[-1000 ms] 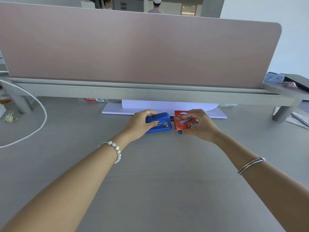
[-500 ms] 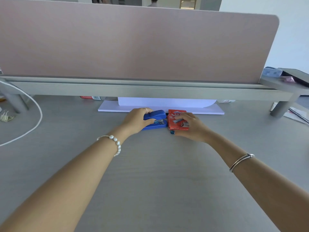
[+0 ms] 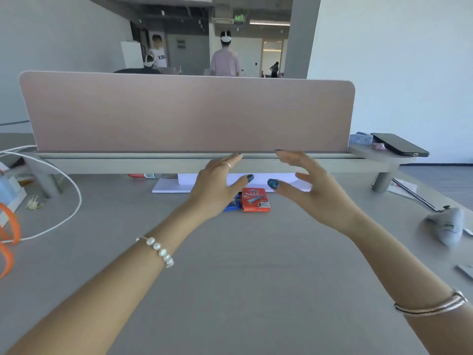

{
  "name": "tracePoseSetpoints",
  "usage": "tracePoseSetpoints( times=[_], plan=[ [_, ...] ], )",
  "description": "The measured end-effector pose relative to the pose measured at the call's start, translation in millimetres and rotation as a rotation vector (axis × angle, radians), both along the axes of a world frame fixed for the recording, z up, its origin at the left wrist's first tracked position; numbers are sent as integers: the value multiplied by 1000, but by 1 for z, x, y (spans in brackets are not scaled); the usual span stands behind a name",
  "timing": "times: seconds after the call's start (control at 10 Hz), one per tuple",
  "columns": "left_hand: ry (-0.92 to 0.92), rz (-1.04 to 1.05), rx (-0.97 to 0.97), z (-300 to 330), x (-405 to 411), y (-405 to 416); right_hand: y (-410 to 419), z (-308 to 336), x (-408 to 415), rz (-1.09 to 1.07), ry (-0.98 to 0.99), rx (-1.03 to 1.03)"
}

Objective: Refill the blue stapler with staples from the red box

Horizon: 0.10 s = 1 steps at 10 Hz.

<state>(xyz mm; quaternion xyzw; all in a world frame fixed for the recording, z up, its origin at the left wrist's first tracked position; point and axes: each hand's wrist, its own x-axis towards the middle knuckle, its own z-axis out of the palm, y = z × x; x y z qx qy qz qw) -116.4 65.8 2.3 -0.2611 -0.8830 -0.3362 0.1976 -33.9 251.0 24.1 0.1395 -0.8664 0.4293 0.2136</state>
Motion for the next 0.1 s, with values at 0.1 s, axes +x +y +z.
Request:
tracePoseSetpoints(
  times=[0.1],
  plan=[
    [143,-108,267,53,65,-12,-3,46,63,19,228,-89]
  ],
)
